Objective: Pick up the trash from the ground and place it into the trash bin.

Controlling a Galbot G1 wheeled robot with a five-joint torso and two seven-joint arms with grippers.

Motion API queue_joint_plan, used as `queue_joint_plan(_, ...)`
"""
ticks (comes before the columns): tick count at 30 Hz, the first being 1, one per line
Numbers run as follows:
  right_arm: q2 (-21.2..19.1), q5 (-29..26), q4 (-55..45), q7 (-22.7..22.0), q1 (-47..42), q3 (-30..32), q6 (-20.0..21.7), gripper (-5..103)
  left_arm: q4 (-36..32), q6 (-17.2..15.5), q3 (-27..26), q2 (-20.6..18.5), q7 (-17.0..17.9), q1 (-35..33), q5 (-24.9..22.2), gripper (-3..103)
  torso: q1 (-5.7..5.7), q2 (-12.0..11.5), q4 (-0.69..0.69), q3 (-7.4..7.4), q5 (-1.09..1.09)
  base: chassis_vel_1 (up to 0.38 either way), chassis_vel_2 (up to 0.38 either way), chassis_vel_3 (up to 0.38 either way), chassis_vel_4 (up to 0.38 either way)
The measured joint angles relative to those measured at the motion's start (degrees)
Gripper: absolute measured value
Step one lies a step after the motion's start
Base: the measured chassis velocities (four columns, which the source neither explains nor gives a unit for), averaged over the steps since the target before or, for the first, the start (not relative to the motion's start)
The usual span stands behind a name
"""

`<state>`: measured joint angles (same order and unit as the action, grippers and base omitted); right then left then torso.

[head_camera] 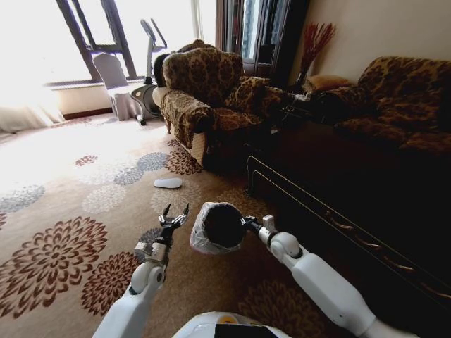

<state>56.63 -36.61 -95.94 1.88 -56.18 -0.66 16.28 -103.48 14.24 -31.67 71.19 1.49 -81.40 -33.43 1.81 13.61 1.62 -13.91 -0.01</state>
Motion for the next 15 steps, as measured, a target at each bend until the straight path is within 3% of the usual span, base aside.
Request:
queue_joint_plan(8,1.1,2.5,-3.8,0.9,-7.5,7.0,-2.0,0,1.2,-1.8,-2.9,2.2,5.5,-2.5,7.7,100,-0.01,0.0,0.02,0.0,0.01,0.0,0.0,0.0,0.0)
queue_joint_plan(15,1.6,3.5,-5.6,0.9,-10.2,9.0,-2.2,0,2.7,-3.7,-1.0,3.5,7.1,-0.9,9.2,100,0.0,0.0,0.01,0.0,0.02,0.0,0.0,0.0,0.0)
